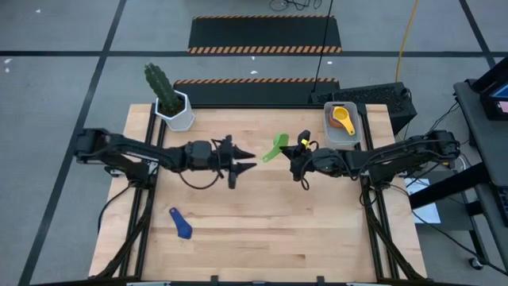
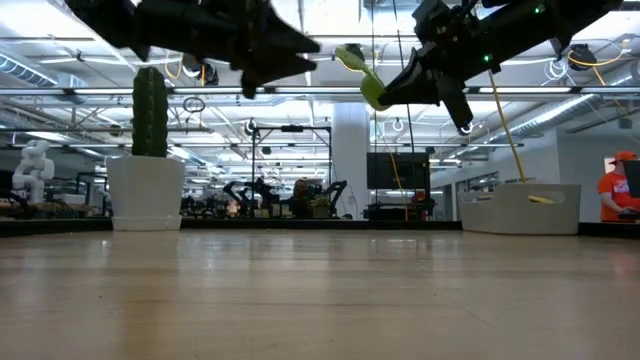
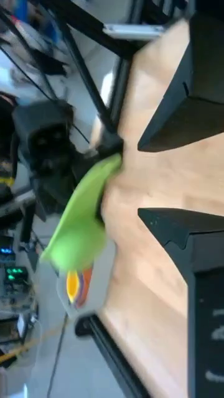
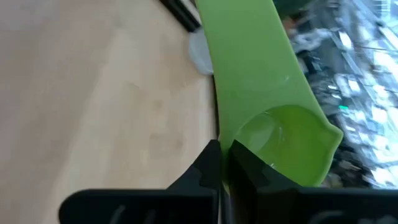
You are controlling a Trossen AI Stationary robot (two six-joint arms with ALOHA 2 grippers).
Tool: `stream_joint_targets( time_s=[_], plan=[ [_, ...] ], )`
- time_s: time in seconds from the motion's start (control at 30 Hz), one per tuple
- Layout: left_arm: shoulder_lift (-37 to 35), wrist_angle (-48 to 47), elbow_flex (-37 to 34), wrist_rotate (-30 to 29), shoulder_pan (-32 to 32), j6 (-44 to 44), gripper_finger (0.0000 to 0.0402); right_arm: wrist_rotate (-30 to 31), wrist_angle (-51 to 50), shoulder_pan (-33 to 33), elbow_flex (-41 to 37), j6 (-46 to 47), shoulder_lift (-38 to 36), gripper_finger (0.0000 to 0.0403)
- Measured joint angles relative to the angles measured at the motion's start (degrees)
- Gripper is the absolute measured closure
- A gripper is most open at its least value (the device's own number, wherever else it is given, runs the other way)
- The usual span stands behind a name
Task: Nest measuring cups in basket
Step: Stack the green measuring cup on top of the yellow measuring cup in the gray bin
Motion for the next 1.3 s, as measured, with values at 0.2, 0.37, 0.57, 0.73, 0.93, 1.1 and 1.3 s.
stream_joint_targets(
  time_s=[0.2,0.37,0.57,0.73,0.93,1.1,1.3],
  plan=[
    [-10.8,-13.9,0.1,-0.5,0.1,7.7,0.0234,-13.7,-2.4,-0.4,0.0,4.8,-1.7,0.0402],
    [-12.8,-20.0,0.0,-0.7,-1.0,14.7,0.0234,-27.8,-3.2,-2.0,0.0,9.4,-1.7,0.0403],
    [-9.3,-18.1,0.0,-0.8,-2.3,20.0,0.0234,-39.7,-4.5,-3.4,0.0,13.5,-1.7,0.0403],
    [-5.4,-10.4,0.0,-0.8,-3.6,23.8,0.0233,-50.6,-5.0,-4.3,0.0,14.8,-1.7,0.0403],
    [-0.7,0.2,0.0,3.3,-5.0,26.9,0.0227,-60.7,-4.8,-4.8,0.0,14.7,-1.7,0.0403],
    [4.2,9.0,0.0,6.3,-5.8,28.3,0.0204,-62.0,-4.6,-5.6,0.0,15.5,-0.7,0.0403],
    [7.2,11.4,2.3,6.3,-6.8,29.4,0.0188,-69.1,-4.0,-6.9,0.0,17.5,1.7,0.0403]
  ],
)
